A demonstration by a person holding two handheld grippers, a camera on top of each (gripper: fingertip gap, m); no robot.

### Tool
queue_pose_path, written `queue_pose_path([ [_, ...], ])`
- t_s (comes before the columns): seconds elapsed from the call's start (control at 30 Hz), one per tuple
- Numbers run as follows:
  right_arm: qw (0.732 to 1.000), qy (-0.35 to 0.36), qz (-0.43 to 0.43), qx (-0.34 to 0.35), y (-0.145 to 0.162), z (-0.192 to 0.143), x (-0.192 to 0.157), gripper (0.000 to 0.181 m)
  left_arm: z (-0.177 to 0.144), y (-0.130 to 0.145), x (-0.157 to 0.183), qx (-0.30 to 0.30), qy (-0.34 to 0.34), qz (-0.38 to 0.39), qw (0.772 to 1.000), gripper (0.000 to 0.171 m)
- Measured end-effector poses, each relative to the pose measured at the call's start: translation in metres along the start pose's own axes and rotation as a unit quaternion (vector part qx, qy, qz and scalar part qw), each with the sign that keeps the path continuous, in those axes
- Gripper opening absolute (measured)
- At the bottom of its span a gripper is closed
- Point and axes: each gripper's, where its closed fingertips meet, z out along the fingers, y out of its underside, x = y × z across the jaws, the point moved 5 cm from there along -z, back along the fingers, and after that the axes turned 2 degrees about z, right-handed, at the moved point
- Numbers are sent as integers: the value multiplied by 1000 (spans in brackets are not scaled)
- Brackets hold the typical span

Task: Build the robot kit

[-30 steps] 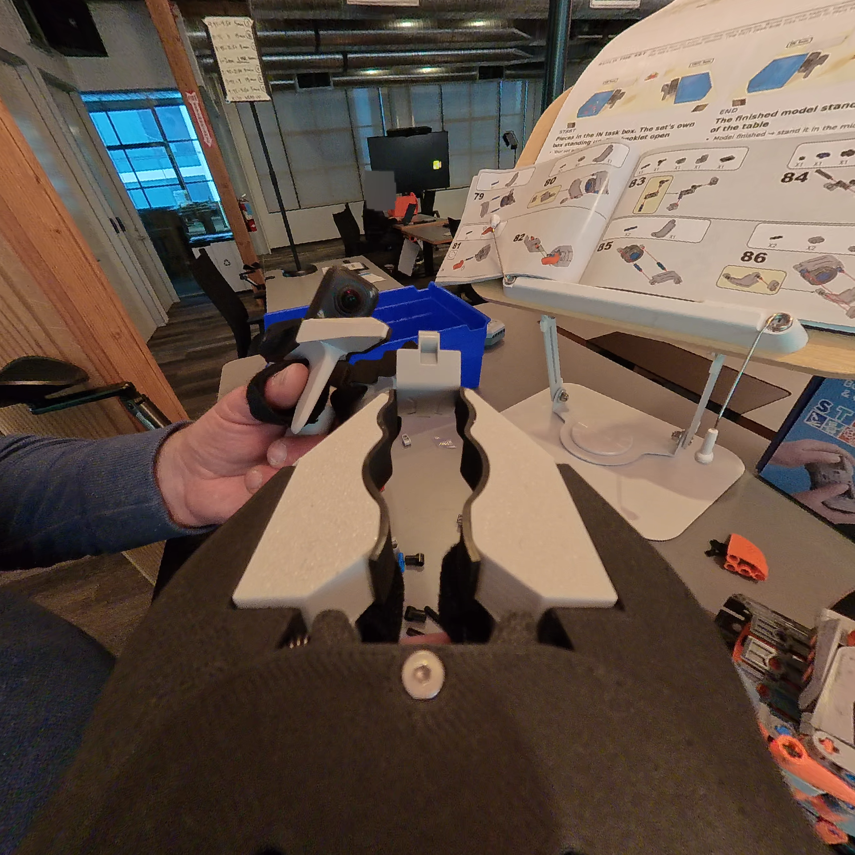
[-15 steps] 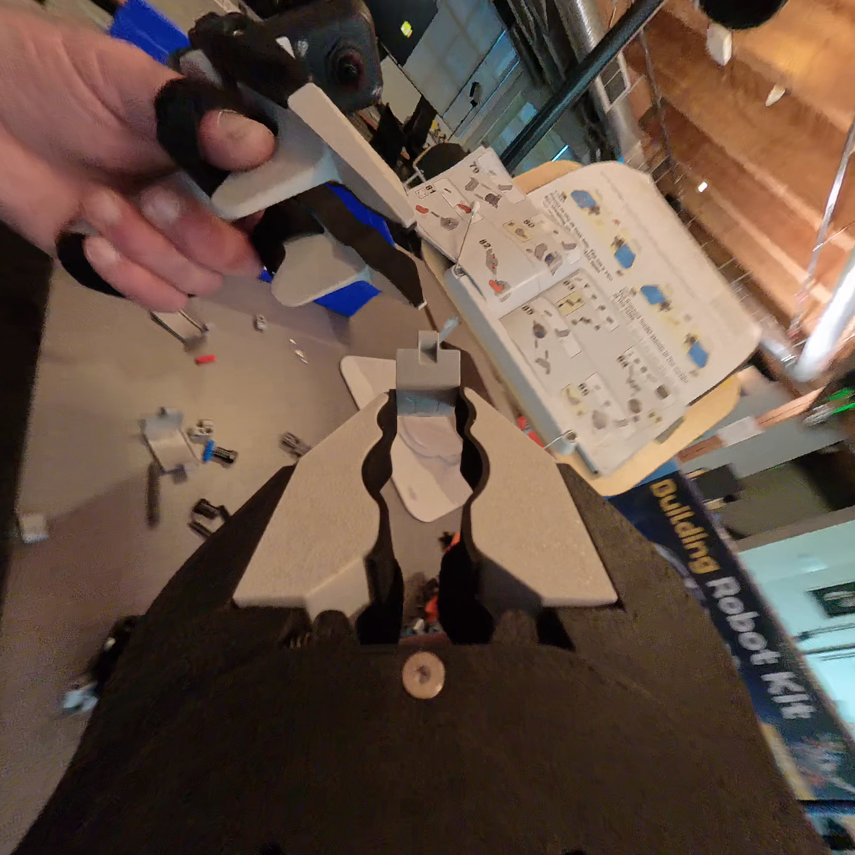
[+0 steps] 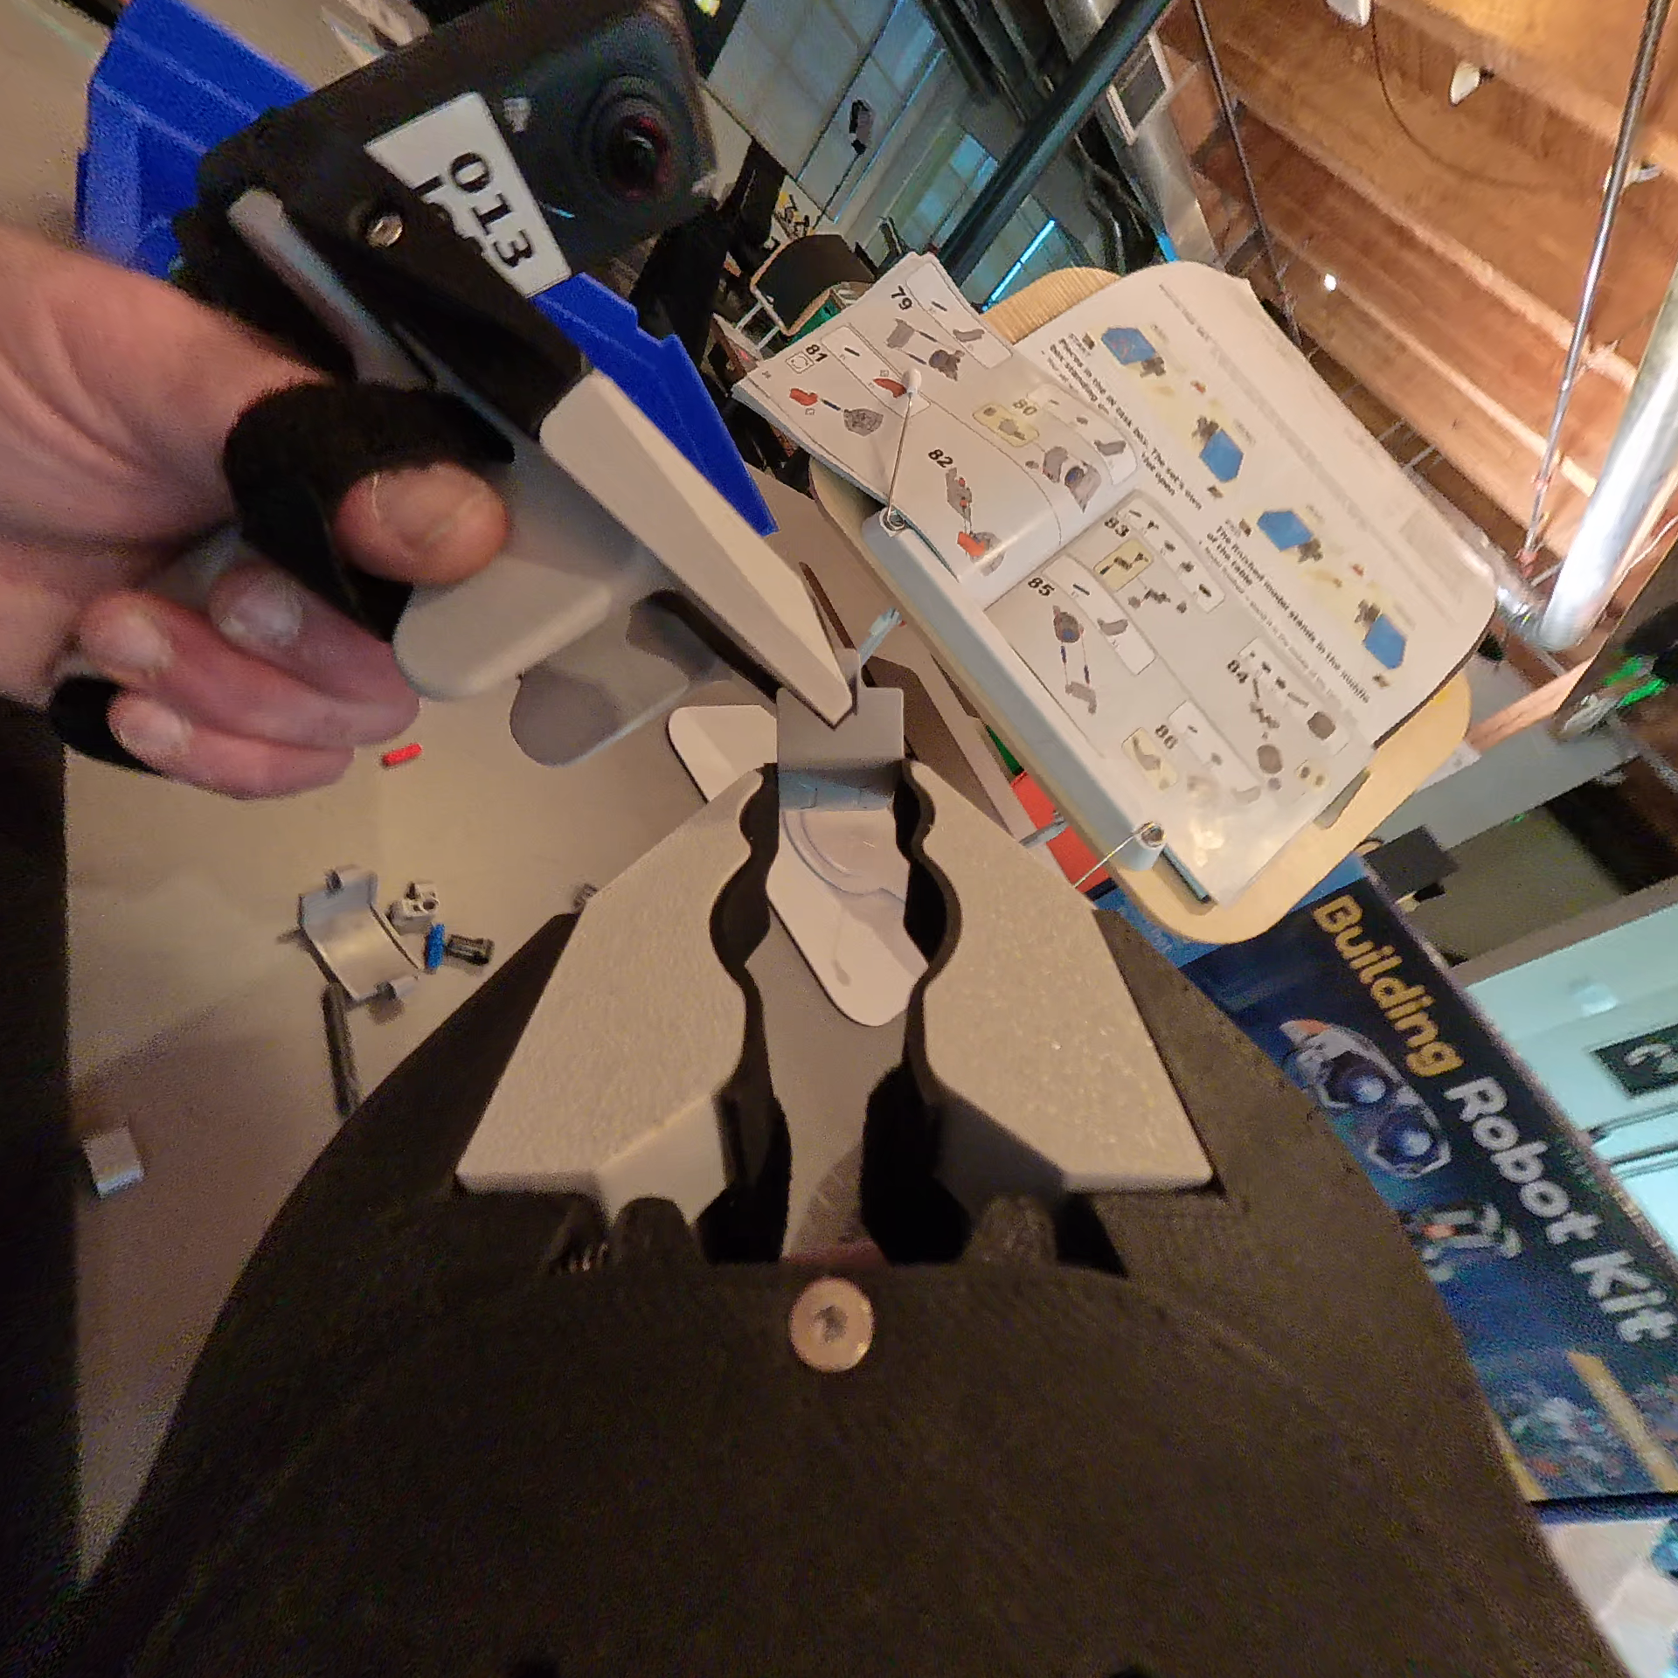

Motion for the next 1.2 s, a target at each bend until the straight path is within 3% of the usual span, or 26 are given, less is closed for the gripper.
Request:
queue_pose_path([
  [0.13,998,14,67,0,-1,3,-3,23,-2,-1,-1,26,-23,22,999,13],
  [0.23,995,23,99,-1,-2,7,-5,23,-7,-8,-1,84,-48,47,994,35],
  [0.33,992,22,127,1,-2,9,-6,23,-9,-6,0,111,-62,60,990,41],
  [0.53,995,14,97,0,-7,12,-13,23,-8,-1,-3,87,-74,57,992,7],
  [0.73,997,8,78,10,-10,12,-15,23,-13,-2,-4,97,-31,-14,995,4],
  [0.83,996,-7,80,27,-13,7,-13,25,-18,-6,-5,118,41,-87,988,4],
  [0.93,992,-40,104,51,-13,-4,-9,28,-25,-11,-6,128,87,-109,982,4],
  [1.07,983,-79,150,64,-6,-14,3,24,-28,-13,-8,108,105,-121,981,4],
  [1.2,980,-134,128,73,-8,-16,3,23,-21,-5,-2,54,140,-136,979,3],
])
